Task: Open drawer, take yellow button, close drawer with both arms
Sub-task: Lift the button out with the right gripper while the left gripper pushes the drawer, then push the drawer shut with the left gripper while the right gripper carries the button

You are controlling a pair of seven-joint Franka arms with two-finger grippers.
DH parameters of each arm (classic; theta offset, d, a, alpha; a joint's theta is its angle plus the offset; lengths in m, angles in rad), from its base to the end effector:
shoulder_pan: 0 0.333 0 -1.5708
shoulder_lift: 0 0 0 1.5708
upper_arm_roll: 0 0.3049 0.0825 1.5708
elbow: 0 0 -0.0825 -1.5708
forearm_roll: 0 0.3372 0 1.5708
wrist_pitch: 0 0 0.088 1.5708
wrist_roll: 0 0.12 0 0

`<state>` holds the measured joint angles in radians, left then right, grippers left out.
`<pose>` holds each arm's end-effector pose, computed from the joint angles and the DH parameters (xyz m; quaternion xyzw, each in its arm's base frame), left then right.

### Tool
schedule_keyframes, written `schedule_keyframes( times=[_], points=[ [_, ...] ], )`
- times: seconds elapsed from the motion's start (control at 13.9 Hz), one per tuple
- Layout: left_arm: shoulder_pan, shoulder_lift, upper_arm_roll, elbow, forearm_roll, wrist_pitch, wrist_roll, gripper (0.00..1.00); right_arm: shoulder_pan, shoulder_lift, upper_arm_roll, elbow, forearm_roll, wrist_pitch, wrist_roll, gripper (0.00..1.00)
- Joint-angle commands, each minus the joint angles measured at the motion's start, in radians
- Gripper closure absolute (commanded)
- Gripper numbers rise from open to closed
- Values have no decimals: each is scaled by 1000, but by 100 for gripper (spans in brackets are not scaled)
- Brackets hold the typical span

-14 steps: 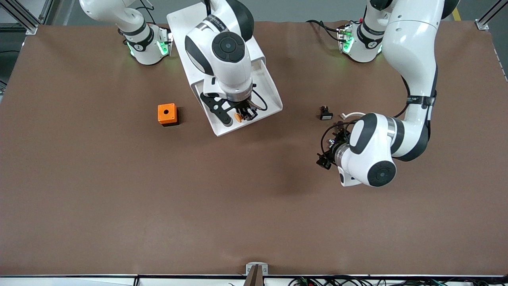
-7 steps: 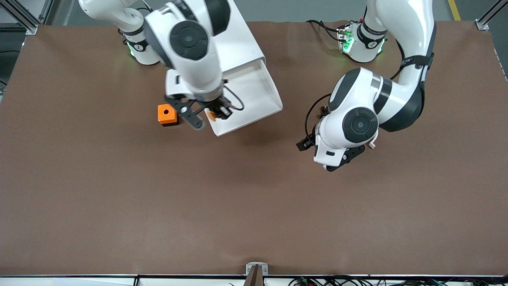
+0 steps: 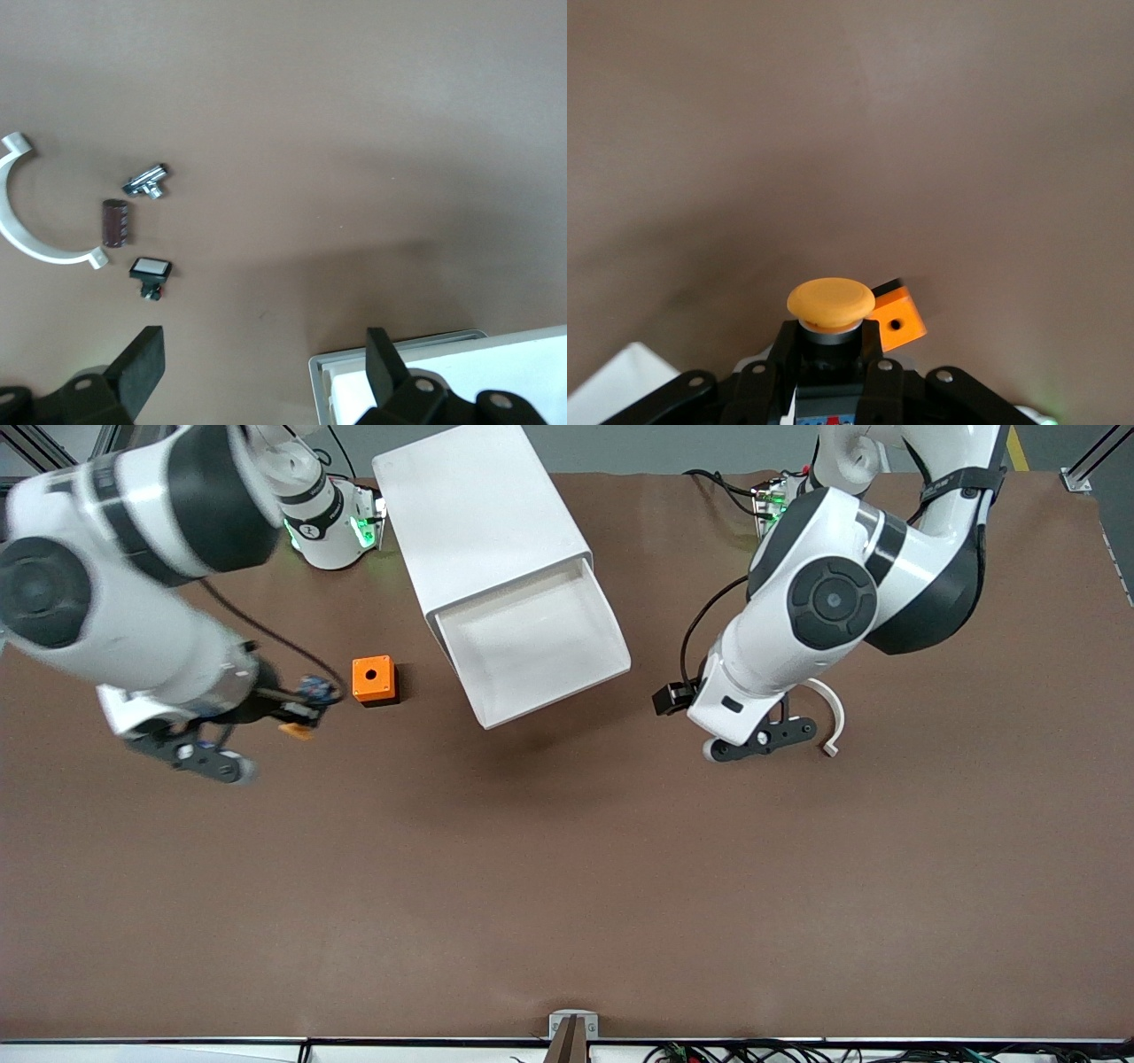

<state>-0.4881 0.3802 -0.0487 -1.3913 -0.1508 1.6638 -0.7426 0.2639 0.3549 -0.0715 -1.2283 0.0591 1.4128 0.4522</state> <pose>0.5193 -0.3231 0.4721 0.9885 0.1144 -0.0928 0.0352 0.5739 0.1276 0.5358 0.9883 -0.1258 -0.0857 0.0108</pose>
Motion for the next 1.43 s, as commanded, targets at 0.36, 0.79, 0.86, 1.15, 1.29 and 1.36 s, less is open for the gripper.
schedule_keyframes(
  times=[0.36,0.79,0.86,1.15,1.29,1.36],
  points=[
    [-75,68,-31,-127,119,235,-41,0,-231,-33,24,-227,-133,210,-462,83],
    [-211,115,-31,-161,120,330,-136,0,-360,-74,24,-560,-143,657,-641,83],
    [-213,117,-34,-160,111,333,-138,0,-367,-73,24,-594,-143,710,-645,83],
    [-251,68,-77,-221,105,320,-155,0,-384,-47,24,-692,-145,800,-649,83],
    [-251,52,-129,-248,105,329,-173,0,-387,-13,22,-717,-145,839,-649,83],
    [-253,57,-154,-249,105,329,-197,0,-390,8,22,-721,-145,859,-647,82]
  ],
)
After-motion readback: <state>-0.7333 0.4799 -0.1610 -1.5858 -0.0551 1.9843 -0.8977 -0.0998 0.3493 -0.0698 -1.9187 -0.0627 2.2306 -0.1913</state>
